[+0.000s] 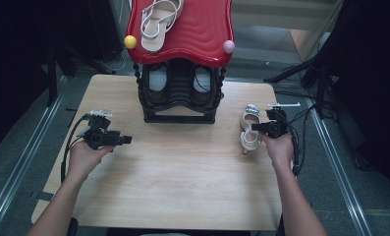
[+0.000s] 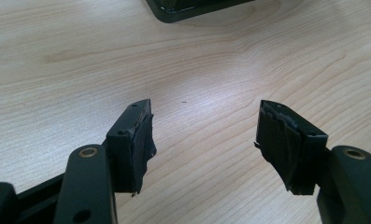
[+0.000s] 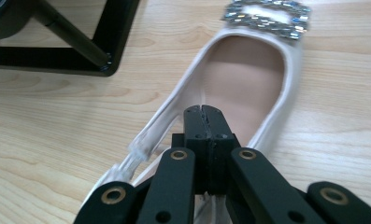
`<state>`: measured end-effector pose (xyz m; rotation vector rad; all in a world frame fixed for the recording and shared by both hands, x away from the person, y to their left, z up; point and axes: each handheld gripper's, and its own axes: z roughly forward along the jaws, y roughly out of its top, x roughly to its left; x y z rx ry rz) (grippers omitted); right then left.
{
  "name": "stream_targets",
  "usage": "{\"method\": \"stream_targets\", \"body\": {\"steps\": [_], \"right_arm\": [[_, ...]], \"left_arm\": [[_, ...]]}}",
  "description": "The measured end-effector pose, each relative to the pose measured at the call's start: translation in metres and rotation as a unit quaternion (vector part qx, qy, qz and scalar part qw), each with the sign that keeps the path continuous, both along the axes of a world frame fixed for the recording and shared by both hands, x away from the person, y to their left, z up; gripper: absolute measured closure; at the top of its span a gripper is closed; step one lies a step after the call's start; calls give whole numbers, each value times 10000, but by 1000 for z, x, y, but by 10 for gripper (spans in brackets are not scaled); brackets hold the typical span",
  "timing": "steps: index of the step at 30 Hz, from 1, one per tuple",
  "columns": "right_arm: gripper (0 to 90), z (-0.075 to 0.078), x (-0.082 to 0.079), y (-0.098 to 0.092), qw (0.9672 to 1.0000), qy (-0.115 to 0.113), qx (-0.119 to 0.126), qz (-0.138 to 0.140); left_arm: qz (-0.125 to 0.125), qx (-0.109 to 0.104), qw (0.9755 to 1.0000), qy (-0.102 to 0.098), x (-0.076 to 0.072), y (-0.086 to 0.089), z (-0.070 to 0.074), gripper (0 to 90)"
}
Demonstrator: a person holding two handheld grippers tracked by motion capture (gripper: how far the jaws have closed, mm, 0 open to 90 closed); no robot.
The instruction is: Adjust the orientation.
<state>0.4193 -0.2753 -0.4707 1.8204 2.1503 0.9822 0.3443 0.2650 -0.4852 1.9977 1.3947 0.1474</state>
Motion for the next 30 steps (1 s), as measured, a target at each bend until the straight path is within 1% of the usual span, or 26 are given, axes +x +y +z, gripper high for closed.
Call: {"method": "stream_targets", "body": {"steps": [2,4,8,11,14,15,17,19,21,24,30], "right_arm": [[900,-1,2,-2,10000,36,3,-22],[900,2,3,-1,10000,58,29,-62],[893,14,6,2,9999,-123,84,-39],[876,21,8,4,9998,-157,132,-44],[827,25,9,6,9997,-197,150,-4],[788,25,10,7,9997,-150,167,-2],[747,23,12,9,9997,-110,227,41],[721,21,15,13,9997,-111,206,46],[725,16,18,16,9997,-66,214,63],[725,9,23,20,9998,75,170,26],[724,1,29,25,9998,182,107,7]], "left_arm": [[-2,17,10000,6,0,0,0,368],[-4,29,10000,3,0,0,0,368],[-7,52,10000,8,0,0,0,367],[-13,62,10000,9,0,-1,-1,368],[-20,62,10000,20,0,-1,-1,368],[-36,51,10000,25,0,-1,-1,368],[-41,60,10000,27,1,-1,-1,368],[-47,60,10000,34,1,-1,-1,368],[-45,72,10000,36,1,-1,-2,368],[-33,60,10000,28,1,-1,-2,368],[-20,62,10000,25,1,-1,-2,368]]}}
